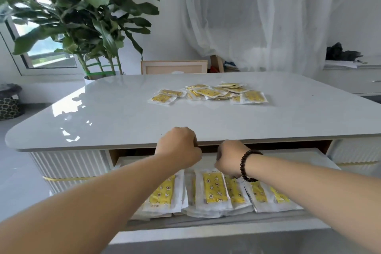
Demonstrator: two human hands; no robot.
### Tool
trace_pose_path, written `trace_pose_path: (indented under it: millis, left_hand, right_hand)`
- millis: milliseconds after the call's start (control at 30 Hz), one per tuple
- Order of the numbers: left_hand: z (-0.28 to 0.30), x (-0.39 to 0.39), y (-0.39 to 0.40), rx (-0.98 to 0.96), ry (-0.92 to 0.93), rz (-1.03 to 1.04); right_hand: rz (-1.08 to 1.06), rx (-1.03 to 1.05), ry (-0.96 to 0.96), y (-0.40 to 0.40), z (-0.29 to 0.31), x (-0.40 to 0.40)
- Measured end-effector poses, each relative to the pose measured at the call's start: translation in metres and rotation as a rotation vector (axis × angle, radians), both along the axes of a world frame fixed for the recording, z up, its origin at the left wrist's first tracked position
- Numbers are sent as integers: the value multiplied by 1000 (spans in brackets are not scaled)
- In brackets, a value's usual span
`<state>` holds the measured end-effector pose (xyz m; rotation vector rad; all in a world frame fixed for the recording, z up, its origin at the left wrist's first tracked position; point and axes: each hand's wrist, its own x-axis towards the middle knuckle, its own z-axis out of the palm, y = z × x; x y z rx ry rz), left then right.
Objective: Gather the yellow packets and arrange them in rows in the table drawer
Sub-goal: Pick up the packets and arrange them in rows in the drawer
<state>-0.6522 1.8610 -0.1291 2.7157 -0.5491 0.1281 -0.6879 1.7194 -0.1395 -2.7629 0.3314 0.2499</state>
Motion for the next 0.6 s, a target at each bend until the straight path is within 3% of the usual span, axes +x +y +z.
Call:
trace_pose_path:
  millis: [233, 400, 600]
  left_hand:
    - [31, 44, 5, -269, -1, 52]
    - [22, 105, -10, -105, -91, 112]
    - [24, 197, -16, 37, -133, 270]
  right_hand:
    - [-182, 296, -309, -36, 54, 37]
    - [-179, 78, -525, -75, 49, 92]
    - [-248, -65, -599, -150, 47, 166]
